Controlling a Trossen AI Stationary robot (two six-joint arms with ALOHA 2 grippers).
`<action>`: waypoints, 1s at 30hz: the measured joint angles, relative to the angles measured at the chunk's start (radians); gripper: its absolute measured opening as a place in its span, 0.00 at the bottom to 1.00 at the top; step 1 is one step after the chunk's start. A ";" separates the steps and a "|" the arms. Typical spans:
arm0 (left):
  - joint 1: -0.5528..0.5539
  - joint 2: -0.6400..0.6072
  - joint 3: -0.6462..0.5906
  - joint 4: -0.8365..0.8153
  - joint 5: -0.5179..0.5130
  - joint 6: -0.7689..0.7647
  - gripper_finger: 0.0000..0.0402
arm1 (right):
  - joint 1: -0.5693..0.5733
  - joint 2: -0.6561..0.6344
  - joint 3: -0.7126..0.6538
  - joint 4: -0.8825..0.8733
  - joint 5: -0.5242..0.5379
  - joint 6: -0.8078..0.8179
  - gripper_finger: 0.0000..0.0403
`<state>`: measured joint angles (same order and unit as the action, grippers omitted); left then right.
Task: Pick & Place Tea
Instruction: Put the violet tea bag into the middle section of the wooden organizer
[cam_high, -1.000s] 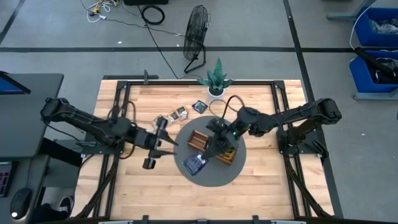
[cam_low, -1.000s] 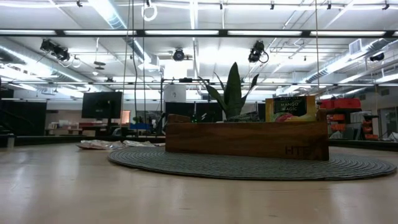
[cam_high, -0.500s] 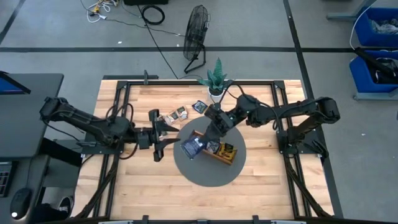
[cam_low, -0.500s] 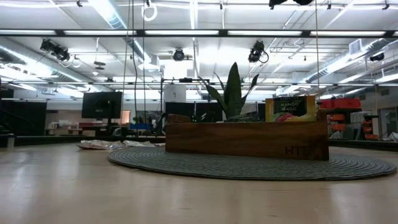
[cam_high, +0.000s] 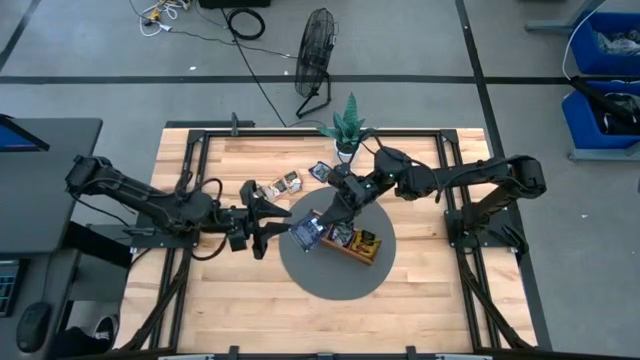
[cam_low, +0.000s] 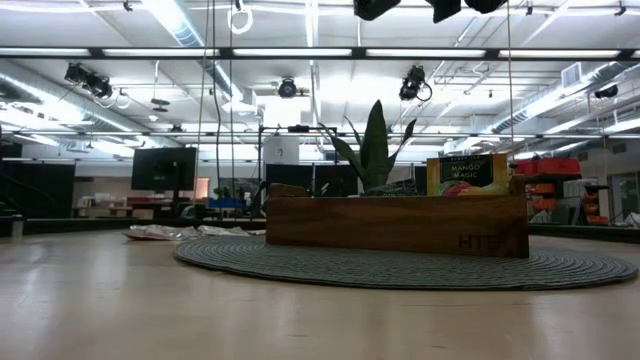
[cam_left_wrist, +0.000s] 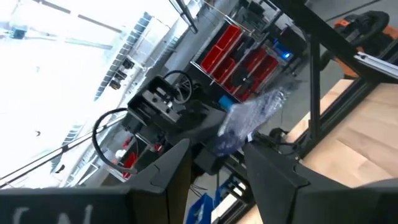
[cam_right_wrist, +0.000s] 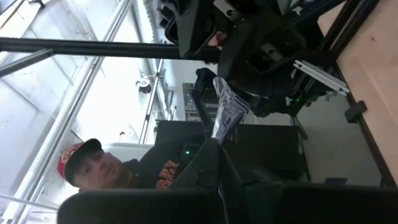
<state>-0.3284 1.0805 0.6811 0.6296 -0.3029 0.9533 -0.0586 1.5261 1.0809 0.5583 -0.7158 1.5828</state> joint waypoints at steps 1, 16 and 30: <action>0.000 0.000 0.000 0.000 0.000 0.003 0.39 | -0.001 0.000 0.000 0.002 0.000 -0.003 0.00; 0.001 0.000 0.000 -0.005 0.000 0.010 0.39 | -0.030 -0.001 0.000 0.046 0.035 0.043 0.00; 0.017 0.000 0.000 -0.007 0.000 0.002 0.29 | -0.039 0.006 0.000 0.037 0.045 0.116 0.00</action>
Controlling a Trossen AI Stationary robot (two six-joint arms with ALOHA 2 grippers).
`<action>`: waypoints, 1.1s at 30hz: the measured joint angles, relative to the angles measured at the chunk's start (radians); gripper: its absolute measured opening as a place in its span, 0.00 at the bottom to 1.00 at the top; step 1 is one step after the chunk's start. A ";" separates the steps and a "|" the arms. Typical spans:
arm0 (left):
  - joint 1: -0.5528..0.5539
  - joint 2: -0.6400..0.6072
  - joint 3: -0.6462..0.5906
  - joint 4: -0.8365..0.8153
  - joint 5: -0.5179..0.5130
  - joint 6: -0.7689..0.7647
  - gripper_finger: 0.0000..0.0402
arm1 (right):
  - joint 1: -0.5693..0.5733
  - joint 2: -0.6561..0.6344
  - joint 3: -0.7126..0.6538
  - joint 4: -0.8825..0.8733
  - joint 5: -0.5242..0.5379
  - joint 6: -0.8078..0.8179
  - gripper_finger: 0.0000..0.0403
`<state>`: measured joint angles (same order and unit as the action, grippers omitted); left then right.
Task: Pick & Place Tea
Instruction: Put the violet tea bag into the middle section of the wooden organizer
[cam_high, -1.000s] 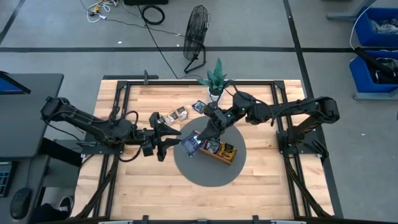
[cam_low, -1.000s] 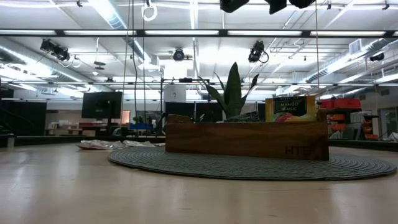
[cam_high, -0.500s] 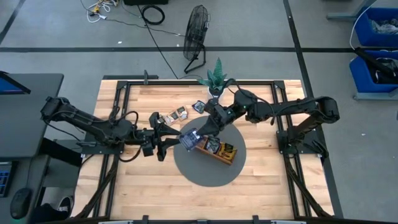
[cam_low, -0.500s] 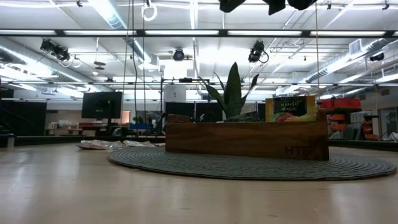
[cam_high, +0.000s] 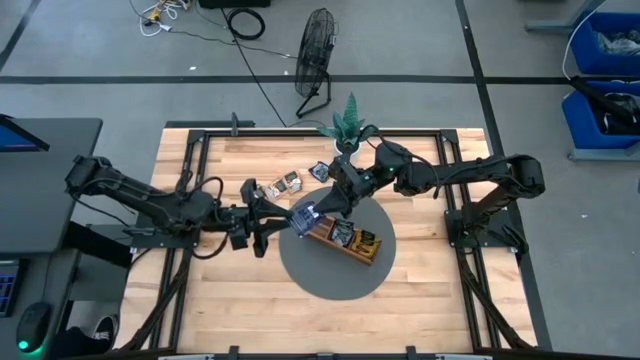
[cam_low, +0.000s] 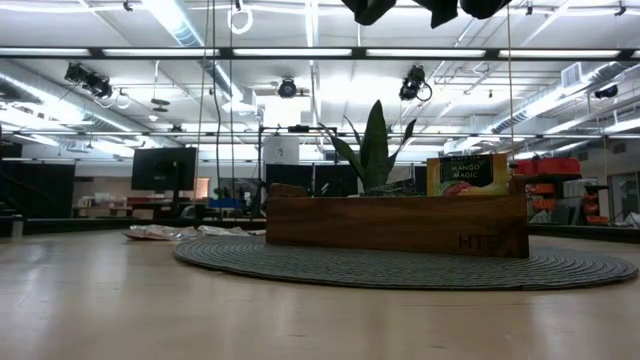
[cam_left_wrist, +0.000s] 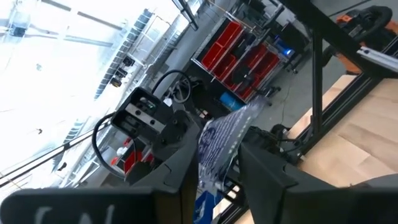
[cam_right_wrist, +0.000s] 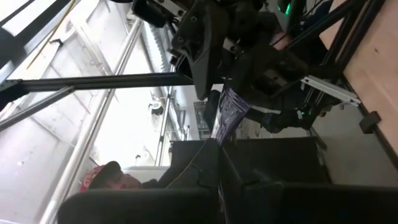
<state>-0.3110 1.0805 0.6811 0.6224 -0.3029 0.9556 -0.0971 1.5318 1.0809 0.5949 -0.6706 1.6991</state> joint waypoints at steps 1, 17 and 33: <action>0.004 0.000 0.000 0.000 0.000 0.000 0.28 | 0.000 0.000 0.000 0.006 0.000 0.005 0.00; 0.042 0.000 0.000 0.001 0.073 -0.062 0.07 | -0.006 0.000 0.000 -0.037 0.048 0.014 0.00; -0.002 -0.016 0.002 -0.049 0.087 -0.612 0.01 | -0.015 -0.023 0.000 -0.045 0.139 -0.301 0.21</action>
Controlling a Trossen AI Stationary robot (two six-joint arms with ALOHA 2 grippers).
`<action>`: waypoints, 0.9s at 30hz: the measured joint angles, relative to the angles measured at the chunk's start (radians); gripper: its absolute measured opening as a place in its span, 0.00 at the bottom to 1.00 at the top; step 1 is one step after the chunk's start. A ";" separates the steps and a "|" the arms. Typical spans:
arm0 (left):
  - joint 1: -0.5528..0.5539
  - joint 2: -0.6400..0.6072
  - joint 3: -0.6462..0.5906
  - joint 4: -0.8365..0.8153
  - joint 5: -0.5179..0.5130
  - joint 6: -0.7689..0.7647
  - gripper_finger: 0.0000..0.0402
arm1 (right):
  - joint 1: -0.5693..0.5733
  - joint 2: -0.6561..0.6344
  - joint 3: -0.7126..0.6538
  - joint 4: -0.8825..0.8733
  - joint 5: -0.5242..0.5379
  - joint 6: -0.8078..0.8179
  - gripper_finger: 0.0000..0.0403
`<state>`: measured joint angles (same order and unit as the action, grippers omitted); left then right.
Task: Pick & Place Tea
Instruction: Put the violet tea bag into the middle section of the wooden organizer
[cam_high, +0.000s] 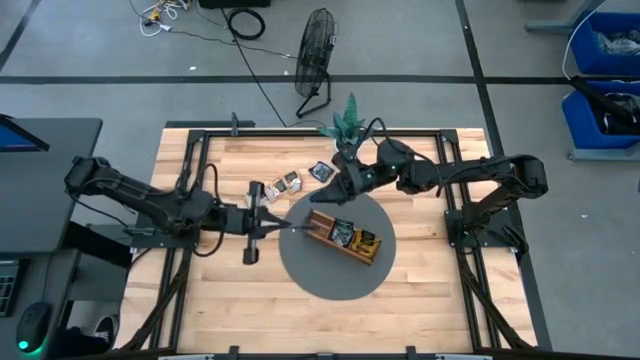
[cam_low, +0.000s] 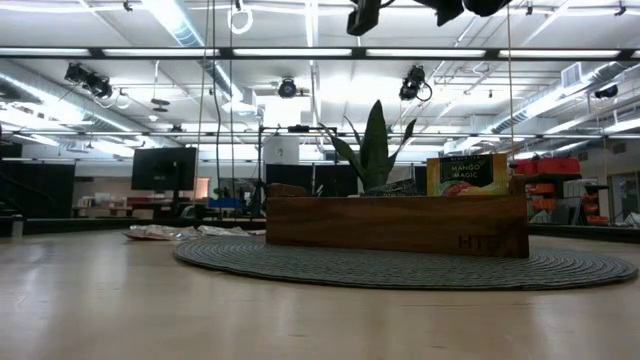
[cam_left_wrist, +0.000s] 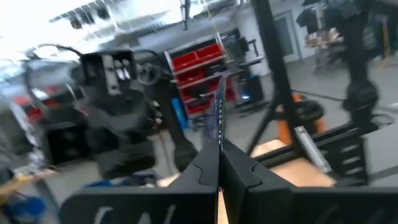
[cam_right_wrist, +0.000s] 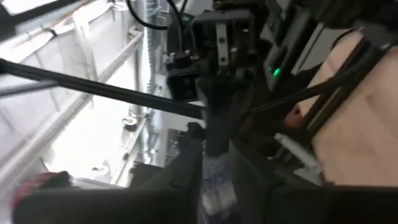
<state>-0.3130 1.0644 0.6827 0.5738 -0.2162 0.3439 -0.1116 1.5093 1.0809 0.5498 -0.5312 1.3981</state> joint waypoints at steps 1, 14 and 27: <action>-0.007 0.000 0.000 -0.005 0.000 -0.026 0.01 | -0.004 0.000 0.000 -0.011 -0.001 -0.021 0.23; 0.051 0.000 0.000 -0.362 0.028 -0.688 0.01 | 0.024 -0.006 0.120 -0.294 0.005 -0.445 0.30; 0.194 0.001 -0.001 -0.535 0.346 -0.861 0.01 | 0.086 0.072 0.438 -0.957 0.173 -0.832 0.27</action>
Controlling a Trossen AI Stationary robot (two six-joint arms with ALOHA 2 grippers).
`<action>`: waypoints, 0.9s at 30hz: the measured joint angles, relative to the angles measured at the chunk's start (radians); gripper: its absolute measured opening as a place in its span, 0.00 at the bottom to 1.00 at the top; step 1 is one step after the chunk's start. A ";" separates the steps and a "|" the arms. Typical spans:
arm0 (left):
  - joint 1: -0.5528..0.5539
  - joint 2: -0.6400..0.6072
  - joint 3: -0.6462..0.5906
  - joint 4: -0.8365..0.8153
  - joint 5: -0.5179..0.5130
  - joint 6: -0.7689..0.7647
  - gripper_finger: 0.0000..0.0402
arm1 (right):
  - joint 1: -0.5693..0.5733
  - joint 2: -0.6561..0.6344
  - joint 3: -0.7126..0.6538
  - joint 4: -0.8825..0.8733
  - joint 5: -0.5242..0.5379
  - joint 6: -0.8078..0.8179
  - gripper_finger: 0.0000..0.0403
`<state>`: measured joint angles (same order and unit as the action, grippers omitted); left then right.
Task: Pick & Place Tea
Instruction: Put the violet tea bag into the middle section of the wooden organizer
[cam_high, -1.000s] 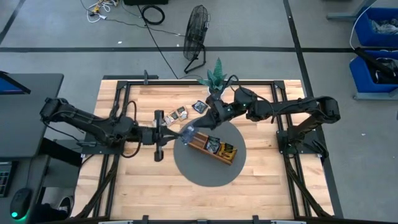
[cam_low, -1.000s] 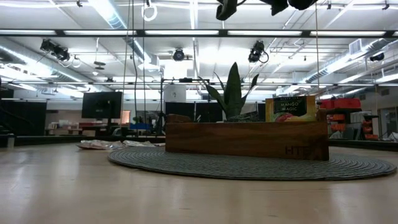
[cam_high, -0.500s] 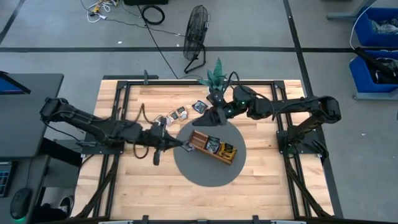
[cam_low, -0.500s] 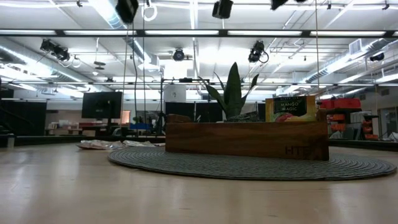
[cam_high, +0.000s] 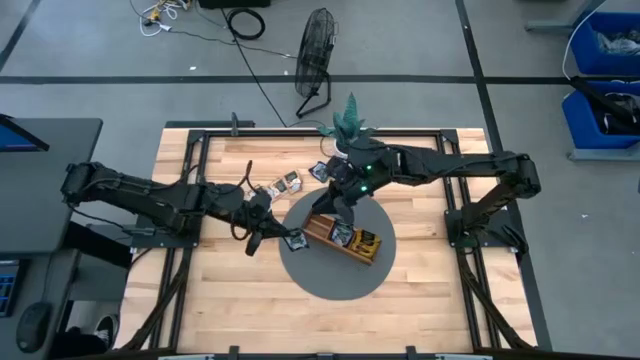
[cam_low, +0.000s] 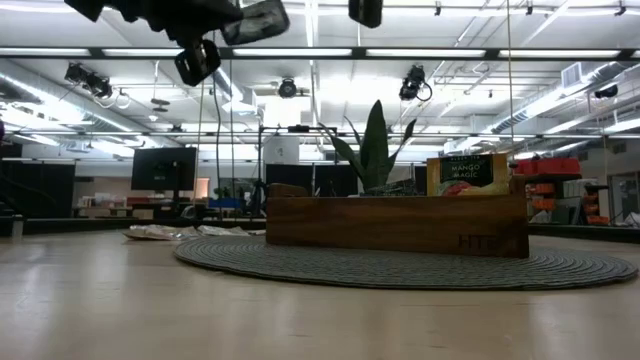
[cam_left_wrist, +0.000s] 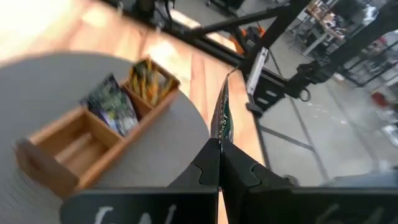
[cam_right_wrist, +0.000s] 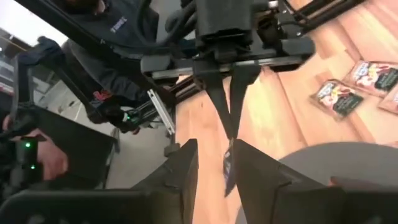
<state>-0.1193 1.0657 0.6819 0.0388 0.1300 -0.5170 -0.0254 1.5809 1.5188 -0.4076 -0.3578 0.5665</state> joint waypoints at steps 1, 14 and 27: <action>0.016 0.000 0.000 -0.009 0.035 -0.013 0.01 | 0.005 0.012 0.007 -0.002 0.001 -0.003 0.27; 0.117 0.022 -0.002 -0.100 0.252 -0.030 0.01 | 0.040 0.164 0.008 0.031 -0.042 0.029 0.44; 0.129 0.028 -0.001 -0.118 0.289 -0.074 0.01 | 0.066 0.236 0.008 0.123 0.000 0.087 0.52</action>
<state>0.0097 1.0939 0.6807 -0.0797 0.4195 -0.5915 0.0411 1.8173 1.5265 -0.2842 -0.3577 0.6534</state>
